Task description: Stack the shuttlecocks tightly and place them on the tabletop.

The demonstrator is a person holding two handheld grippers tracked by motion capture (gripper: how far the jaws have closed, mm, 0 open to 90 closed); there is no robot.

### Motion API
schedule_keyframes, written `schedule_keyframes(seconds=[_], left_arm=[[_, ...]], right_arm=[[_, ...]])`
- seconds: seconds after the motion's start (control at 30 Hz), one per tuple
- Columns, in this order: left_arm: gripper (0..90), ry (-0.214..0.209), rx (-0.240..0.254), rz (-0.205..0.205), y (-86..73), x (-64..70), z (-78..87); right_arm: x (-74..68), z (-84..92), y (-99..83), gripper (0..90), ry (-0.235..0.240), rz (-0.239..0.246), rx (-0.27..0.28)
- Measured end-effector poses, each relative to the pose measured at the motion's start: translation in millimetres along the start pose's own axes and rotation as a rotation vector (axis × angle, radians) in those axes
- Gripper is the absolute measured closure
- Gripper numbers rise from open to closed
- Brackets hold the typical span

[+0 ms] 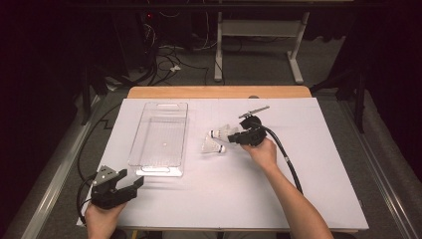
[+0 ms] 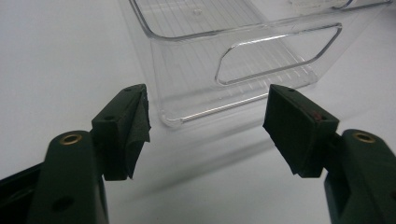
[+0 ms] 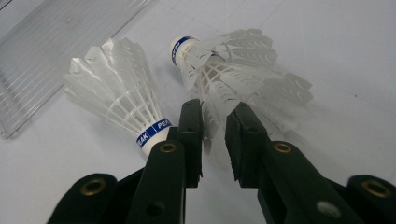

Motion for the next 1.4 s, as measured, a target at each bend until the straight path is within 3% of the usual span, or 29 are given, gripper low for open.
schedule_keyframes(seconds=[0.77,1.4], left_arm=[[32.2,-0.003,0.004,0.008,-0.1,-0.2,0.3],[32.2,-0.002,0.004,0.008,-0.1,0.2,0.5]], right_arm=[[0.3,9.4,-3.1,67.0,-0.02,0.002,-0.006],[6.9,30.3,-10.4,61.9,-0.041,0.0,0.019]])
Point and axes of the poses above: each handheld gripper's, and its own axes: z roughly backward along the jaws, y roughly out of its top, x roughly to its right, the point moved 9 cm from there along -z, roughly forward along the jaws, and after that the axes turned 8 degrees about x, right-handed, at the moved point
